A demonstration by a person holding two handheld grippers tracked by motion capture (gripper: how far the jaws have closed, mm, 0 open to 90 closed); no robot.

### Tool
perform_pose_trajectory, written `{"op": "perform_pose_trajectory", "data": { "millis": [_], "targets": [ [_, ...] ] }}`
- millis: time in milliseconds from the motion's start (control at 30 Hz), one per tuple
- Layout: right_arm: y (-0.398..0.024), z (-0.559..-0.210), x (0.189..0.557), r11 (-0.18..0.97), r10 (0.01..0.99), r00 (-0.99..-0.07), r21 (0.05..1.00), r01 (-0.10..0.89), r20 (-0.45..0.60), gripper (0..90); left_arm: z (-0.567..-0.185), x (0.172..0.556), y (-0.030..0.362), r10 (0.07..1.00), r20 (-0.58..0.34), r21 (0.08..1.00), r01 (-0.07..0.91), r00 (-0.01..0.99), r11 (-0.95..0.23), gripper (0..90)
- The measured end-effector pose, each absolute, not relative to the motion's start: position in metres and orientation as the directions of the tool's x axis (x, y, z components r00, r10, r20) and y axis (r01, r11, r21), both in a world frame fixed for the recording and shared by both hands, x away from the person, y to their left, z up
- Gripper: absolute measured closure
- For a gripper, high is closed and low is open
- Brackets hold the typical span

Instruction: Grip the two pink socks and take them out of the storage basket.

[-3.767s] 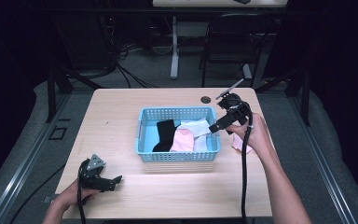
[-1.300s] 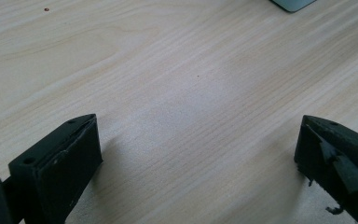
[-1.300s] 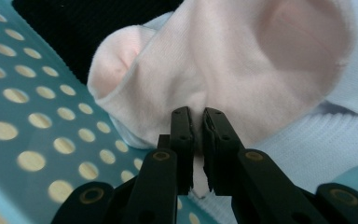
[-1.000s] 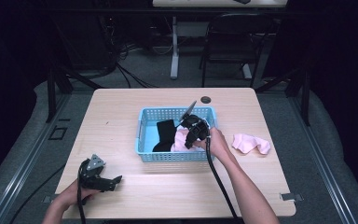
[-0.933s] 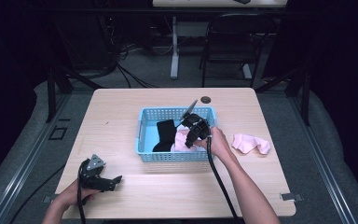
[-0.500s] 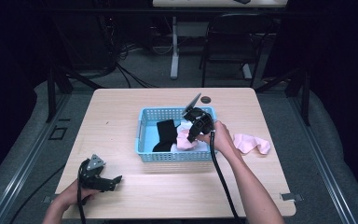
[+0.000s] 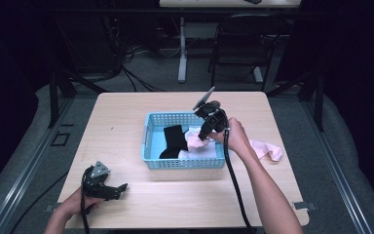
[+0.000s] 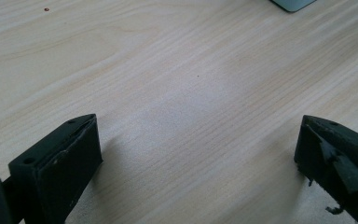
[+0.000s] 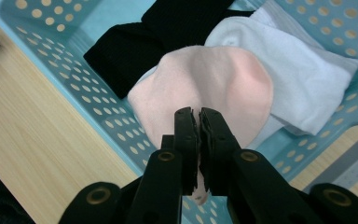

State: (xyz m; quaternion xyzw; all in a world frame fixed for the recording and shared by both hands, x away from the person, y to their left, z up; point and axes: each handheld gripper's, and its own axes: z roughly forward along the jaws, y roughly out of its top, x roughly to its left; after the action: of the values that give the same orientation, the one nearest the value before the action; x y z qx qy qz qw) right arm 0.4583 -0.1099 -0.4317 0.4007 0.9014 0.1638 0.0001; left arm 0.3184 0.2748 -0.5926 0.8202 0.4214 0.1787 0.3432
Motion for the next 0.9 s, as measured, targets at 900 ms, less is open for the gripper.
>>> {"op": "perform_pose_trajectory", "data": {
  "millis": [900],
  "targets": [
    [-0.131, -0.372, 0.448, 0.625, 0.723, -0.686, 0.344, 0.701, 0.082, 86.1, -0.593, 0.319, 0.275, 0.814, 0.003, 0.713, 0.57, 0.581, -0.409, 0.2]
  ]
}}
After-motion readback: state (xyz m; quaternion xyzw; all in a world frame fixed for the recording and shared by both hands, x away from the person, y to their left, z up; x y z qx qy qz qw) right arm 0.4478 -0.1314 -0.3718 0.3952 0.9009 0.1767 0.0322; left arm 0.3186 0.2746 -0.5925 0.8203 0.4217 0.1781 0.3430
